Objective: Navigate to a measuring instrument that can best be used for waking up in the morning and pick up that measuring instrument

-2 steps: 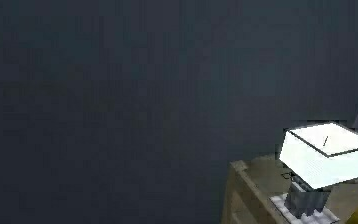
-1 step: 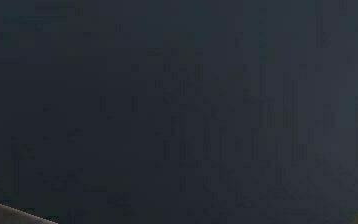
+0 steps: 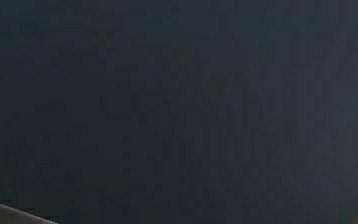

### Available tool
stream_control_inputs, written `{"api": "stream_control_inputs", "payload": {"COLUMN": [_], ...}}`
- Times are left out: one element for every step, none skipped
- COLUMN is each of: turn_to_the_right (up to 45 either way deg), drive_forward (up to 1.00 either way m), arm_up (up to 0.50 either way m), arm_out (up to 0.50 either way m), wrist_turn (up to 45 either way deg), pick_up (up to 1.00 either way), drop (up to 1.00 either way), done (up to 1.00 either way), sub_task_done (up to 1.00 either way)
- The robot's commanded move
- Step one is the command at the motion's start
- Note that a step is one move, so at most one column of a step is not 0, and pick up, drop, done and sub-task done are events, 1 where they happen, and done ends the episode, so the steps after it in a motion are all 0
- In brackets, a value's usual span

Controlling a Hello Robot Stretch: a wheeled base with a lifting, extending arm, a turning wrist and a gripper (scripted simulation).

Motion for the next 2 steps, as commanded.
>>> {"api": "stream_control_inputs", "payload": {"turn_to_the_right": [0.0,0.0], "drive_forward": [0.0,0.0], "arm_up": [0.38,0.0], "arm_out": [0.0,0.28], "wrist_turn": [0.0,0.0], "pick_up": [0.0,0.0], "drop": [0.0,0.0], "done": [0.0,0.0], "sub_task_done": [0.0,0.0]}}
